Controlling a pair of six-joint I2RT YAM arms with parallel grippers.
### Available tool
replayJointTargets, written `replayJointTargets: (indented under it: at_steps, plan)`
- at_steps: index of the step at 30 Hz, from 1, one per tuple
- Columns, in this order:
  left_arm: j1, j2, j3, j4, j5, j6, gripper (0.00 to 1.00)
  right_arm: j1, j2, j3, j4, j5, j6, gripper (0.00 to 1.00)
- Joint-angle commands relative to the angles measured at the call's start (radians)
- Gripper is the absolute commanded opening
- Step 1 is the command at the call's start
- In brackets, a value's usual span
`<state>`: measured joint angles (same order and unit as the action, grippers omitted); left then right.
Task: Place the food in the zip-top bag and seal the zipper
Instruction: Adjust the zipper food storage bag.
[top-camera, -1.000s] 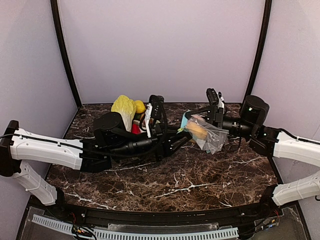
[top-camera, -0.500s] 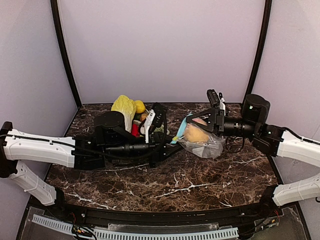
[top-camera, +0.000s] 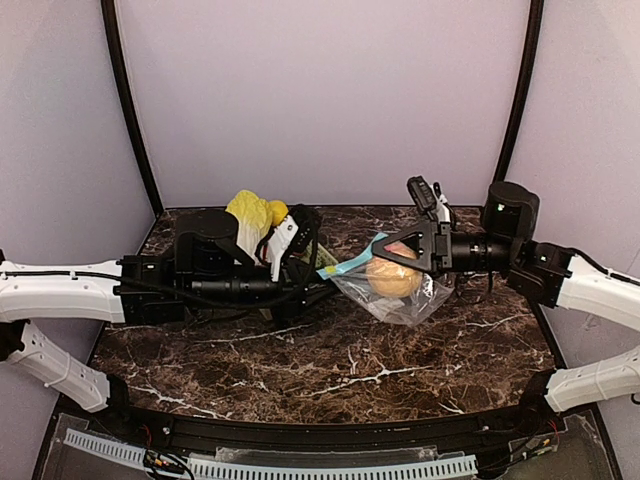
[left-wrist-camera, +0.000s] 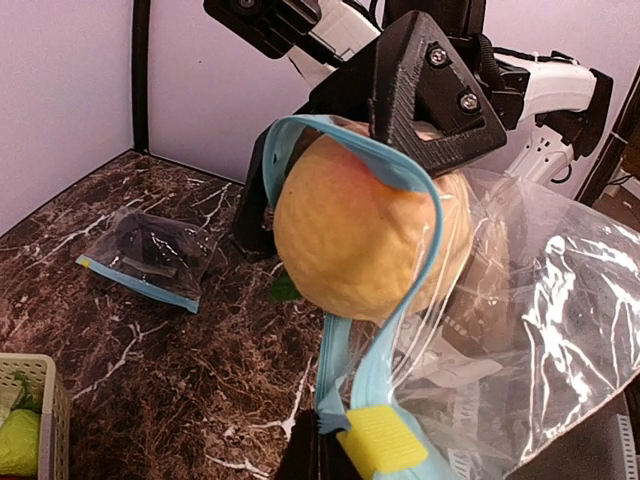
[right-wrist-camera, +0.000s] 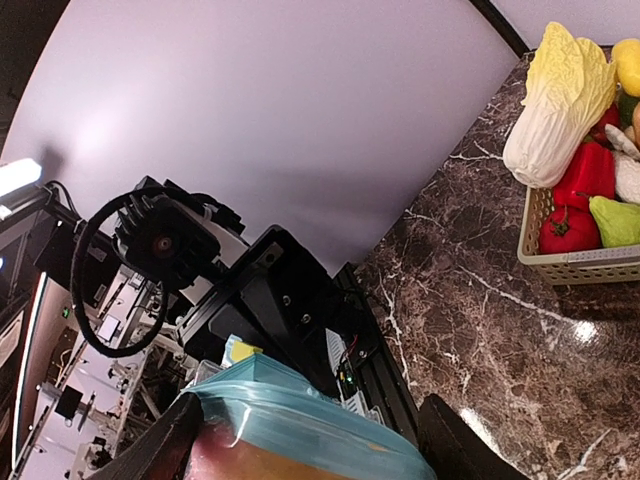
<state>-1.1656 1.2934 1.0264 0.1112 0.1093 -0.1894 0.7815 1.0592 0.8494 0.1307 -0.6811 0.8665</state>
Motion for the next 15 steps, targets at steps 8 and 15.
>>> replayJointTargets:
  at_steps: [8,15]
  plan:
    - [0.018,-0.133,-0.036,0.008,-0.120,0.123,0.01,-0.013,0.013,0.030,-0.222,-0.034,-0.227,0.65]
    - [0.018,-0.120,-0.002,-0.056,0.031,0.214,0.01,-0.013,0.025,0.036,-0.218,-0.025,-0.285,0.77]
